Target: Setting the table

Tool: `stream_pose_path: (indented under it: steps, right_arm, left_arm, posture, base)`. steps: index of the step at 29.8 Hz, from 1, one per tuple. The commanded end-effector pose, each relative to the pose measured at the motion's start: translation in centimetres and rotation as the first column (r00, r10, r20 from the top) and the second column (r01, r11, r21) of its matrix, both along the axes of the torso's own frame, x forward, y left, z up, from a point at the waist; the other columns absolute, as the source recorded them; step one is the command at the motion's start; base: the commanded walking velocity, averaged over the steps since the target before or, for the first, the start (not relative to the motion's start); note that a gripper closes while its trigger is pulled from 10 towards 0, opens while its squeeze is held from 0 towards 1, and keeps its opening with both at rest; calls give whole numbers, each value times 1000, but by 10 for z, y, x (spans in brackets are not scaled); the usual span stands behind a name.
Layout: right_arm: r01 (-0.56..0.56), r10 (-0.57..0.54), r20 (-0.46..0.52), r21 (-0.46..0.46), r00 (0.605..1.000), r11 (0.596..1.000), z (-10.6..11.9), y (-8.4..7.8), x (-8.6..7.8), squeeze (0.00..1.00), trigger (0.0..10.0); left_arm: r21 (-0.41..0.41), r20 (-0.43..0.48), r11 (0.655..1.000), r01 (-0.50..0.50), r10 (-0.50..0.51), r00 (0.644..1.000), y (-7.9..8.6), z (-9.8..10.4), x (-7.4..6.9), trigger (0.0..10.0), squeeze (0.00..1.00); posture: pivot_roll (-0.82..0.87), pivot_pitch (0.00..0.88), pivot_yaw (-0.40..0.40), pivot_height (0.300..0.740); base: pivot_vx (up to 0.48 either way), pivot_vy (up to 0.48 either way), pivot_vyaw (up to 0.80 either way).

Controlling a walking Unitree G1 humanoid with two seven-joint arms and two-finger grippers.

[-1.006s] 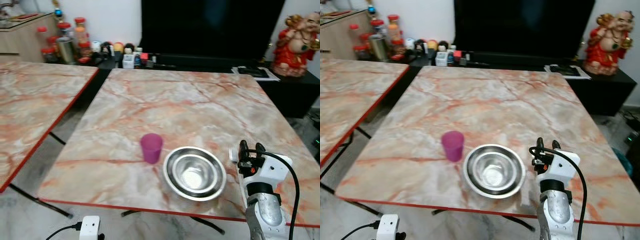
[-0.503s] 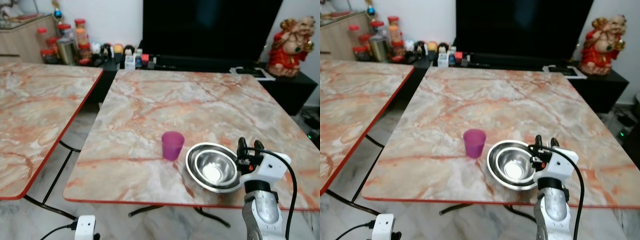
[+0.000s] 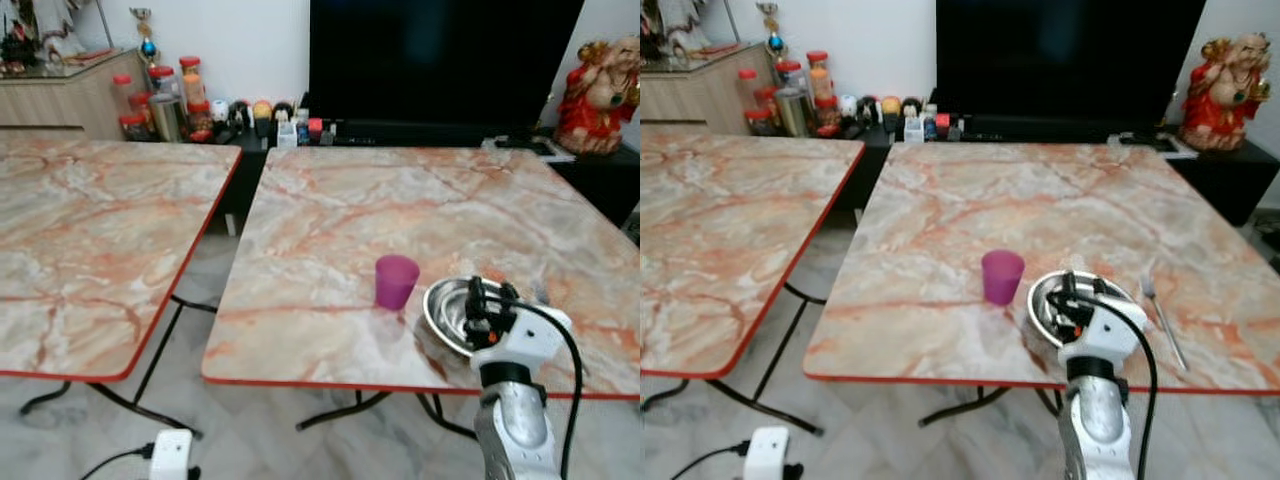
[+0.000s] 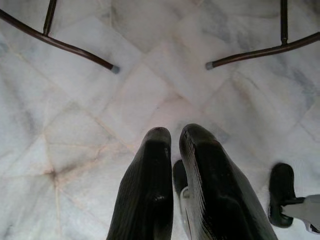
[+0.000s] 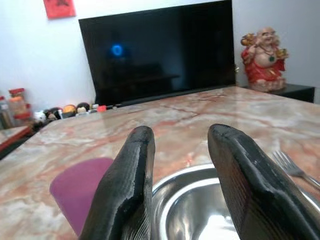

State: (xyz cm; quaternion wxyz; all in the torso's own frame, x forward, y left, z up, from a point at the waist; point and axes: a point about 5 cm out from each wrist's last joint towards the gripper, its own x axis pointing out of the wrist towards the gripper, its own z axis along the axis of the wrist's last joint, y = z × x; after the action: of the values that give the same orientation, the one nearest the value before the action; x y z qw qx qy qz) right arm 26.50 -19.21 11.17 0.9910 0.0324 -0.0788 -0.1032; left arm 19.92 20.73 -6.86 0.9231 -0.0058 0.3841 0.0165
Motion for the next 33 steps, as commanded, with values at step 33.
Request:
stream_pose_path:
  steps: [33]
  right_arm:
    - [-92, 92, -52, -2, 994, 996, -12, 15, 3, 0, 10000]
  left_arm:
    - [20, -16, 999, -34, 34, 999, 12, -2, -8, 10000, 0]
  posture:
    - [-38, 0, -30, 740]
  base:
    - [0, 477, 0]
